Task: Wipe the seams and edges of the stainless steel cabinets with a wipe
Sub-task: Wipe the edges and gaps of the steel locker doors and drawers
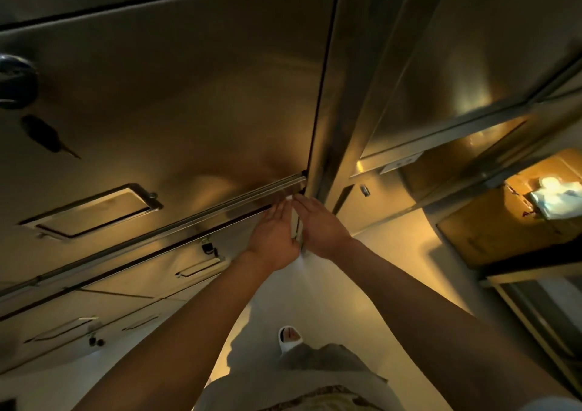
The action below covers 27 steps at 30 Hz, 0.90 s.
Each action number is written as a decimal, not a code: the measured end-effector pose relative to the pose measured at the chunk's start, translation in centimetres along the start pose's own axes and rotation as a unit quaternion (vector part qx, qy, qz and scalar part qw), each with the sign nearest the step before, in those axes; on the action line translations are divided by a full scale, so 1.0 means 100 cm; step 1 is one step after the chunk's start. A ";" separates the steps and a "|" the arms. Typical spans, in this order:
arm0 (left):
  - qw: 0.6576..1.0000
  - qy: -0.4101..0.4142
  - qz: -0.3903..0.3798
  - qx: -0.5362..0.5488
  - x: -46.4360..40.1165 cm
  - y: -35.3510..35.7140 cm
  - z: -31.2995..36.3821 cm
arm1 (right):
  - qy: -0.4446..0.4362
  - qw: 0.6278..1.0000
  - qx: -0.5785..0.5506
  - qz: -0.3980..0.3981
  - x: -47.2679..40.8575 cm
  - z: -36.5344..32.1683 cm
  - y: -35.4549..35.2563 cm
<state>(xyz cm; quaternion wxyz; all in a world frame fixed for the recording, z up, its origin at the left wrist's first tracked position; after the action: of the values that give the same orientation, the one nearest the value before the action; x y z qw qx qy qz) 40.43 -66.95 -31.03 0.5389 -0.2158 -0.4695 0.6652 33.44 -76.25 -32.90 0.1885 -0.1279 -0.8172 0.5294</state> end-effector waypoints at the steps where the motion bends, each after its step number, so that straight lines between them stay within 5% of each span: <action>1: 1.000 -0.001 -0.006 0.000 -0.002 0.000 0.003 | 0.006 1.000 0.002 -0.006 0.000 0.002 -0.002; 12: 1.000 0.008 -0.025 -0.013 0.011 -0.015 -0.012 | 0.027 0.997 -0.005 -0.066 0.005 -0.018 -0.002; 27: 1.000 -0.023 0.001 -0.015 0.108 -0.033 -0.111 | -0.032 0.998 -0.040 -0.047 0.005 -0.148 0.029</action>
<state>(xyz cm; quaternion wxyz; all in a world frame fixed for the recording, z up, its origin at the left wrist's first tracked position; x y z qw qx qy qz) 47.39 -52.76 -31.01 0.5239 -0.2088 -0.4916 0.6635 39.60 -62.74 -29.99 0.1819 -0.0794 -0.8484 0.4908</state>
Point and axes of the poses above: each hand's wrist, its own x-axis away from the middle knuckle, its own y-axis out of the palm, z = x × y, the point moved 6 cm from there along -x, towards the middle knuckle, and after that the axes turned 5 degrees about y, right-handed, at the moved point
